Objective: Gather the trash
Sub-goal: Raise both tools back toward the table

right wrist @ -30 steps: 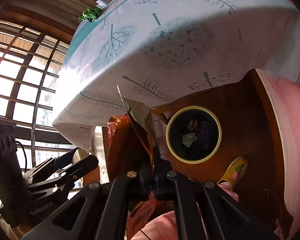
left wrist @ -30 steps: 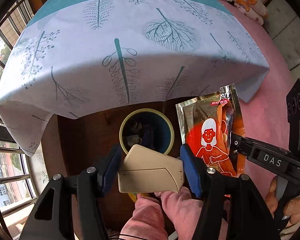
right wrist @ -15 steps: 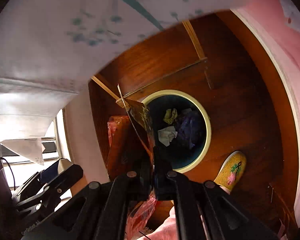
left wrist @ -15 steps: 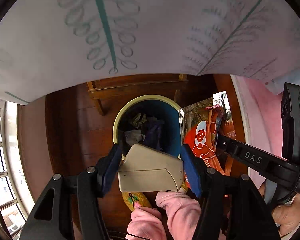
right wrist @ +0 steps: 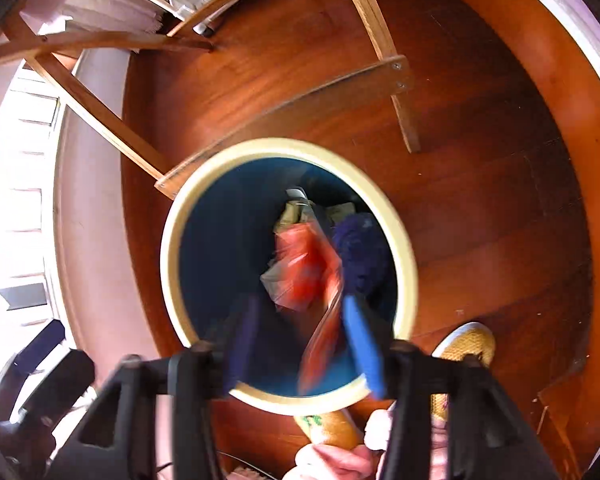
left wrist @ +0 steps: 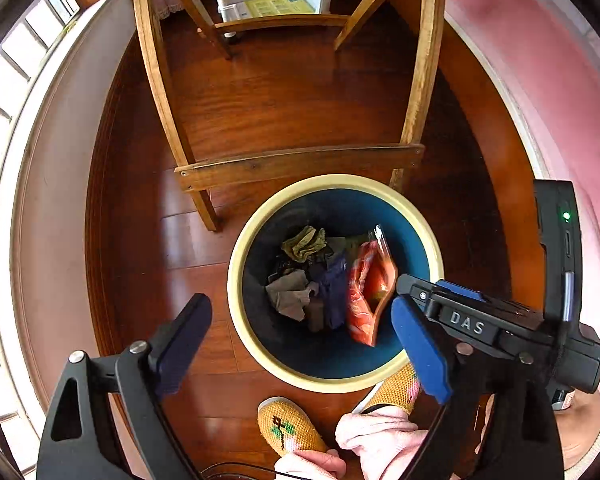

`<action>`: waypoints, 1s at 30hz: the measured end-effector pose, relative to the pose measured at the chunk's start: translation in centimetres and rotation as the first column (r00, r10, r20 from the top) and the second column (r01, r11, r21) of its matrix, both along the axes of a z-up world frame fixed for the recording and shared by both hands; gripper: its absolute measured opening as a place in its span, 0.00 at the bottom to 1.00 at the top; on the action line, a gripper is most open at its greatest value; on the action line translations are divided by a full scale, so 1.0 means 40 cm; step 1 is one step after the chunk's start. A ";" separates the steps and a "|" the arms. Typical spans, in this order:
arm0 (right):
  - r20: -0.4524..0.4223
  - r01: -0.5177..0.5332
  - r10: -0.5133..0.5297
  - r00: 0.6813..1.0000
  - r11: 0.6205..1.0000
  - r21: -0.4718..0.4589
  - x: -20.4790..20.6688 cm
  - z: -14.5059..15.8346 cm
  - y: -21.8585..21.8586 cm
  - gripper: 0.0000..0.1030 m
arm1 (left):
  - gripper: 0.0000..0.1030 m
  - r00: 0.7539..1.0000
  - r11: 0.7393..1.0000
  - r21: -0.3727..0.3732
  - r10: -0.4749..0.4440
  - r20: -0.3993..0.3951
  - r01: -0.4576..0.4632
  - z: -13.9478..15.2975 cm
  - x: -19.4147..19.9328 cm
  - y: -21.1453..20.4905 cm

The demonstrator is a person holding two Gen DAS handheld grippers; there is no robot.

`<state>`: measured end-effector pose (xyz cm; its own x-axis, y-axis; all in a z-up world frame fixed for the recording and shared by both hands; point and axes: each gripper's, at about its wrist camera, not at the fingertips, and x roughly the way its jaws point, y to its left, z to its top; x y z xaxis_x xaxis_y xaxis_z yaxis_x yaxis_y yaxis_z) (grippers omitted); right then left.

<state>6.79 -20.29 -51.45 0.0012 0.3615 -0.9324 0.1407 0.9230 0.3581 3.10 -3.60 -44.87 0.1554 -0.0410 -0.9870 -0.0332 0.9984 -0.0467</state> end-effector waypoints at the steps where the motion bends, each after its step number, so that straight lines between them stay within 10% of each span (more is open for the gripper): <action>1: 0.007 -0.003 0.003 1.000 1.000 -0.002 -0.004 0.005 -0.002 0.50 | 0.92 1.000 1.000 0.010 0.002 0.005 -0.002 0.001 -0.001 0.000; 13: 0.080 -0.015 0.013 0.997 1.000 0.020 -0.057 0.183 -0.009 0.50 | 0.93 0.998 0.998 0.057 -0.016 0.059 0.013 0.145 -0.038 -0.006; 30: 0.216 0.040 -0.046 0.975 0.999 0.034 -0.138 0.728 -0.027 0.52 | 0.93 0.964 0.993 -0.003 -0.113 0.240 0.117 0.744 -0.064 -0.024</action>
<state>1.29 -21.38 -22.33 0.2180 0.3835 -0.8975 0.0964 0.9066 0.4108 0.54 -4.57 -15.10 0.3799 -0.0888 -0.9208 0.0962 0.9938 -0.0562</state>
